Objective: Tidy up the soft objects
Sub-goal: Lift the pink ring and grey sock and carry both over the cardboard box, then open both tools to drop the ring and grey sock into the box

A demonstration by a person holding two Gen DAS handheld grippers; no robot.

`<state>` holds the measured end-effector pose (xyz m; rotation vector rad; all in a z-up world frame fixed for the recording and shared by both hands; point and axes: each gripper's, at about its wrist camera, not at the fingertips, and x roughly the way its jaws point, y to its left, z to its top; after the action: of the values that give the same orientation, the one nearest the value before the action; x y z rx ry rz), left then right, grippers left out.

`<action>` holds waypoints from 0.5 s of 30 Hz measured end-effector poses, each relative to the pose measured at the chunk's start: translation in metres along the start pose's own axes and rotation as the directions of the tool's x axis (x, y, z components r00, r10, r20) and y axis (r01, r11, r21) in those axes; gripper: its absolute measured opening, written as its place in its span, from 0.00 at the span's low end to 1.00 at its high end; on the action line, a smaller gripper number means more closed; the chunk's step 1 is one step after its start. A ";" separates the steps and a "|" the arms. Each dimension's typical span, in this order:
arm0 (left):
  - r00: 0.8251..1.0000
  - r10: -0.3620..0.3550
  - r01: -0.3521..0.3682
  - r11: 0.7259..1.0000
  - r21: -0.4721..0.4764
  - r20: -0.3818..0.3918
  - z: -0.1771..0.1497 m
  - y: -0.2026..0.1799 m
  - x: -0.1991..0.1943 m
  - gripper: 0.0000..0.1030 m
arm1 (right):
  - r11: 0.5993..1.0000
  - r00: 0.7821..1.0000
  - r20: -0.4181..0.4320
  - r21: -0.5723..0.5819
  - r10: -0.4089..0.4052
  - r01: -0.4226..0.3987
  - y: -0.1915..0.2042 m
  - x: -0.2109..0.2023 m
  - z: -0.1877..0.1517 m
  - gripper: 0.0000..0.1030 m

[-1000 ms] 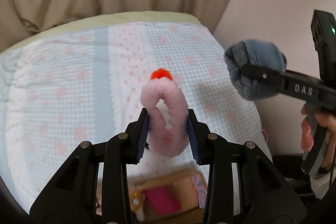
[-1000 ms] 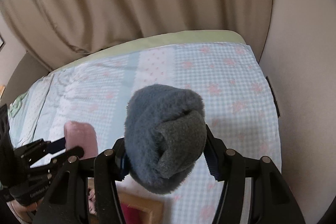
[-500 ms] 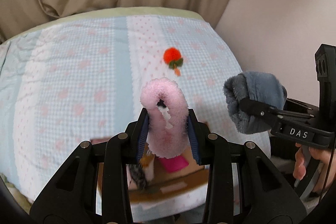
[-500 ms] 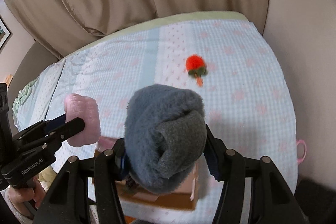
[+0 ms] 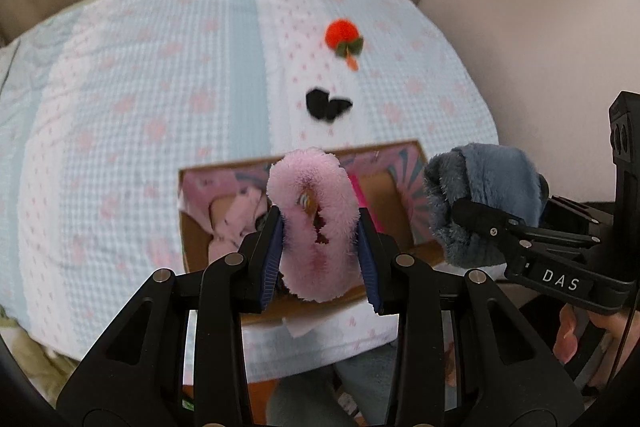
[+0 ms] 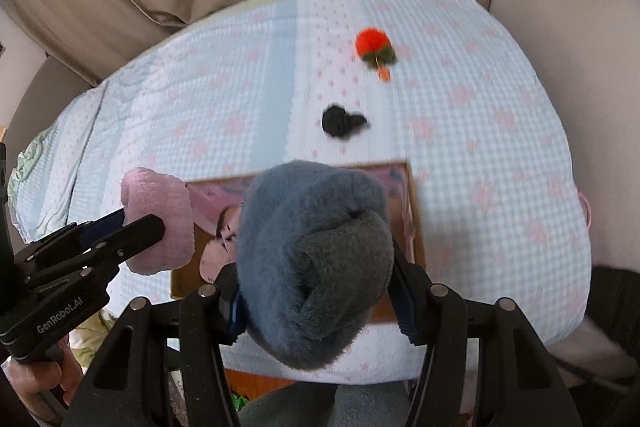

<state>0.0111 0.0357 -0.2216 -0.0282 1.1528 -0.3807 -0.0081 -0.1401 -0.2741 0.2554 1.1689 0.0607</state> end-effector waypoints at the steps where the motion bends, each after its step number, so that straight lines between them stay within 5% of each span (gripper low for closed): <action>1: 1.000 -0.003 0.003 1.000 -0.002 -0.012 -0.003 0.002 0.005 0.31 | 1.000 1.000 -0.012 0.005 -0.006 0.006 0.000 0.005 -0.004 0.52; 15: 0.989 -0.003 0.015 0.996 0.083 -0.150 -0.023 -0.006 0.108 0.31 | 0.995 0.990 -0.112 0.042 -0.081 0.086 -0.021 0.087 -0.014 0.52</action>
<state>0.0267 0.0008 -0.3255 0.0696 1.2841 -0.4450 0.0121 -0.1425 -0.3627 0.2464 1.2905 -0.0262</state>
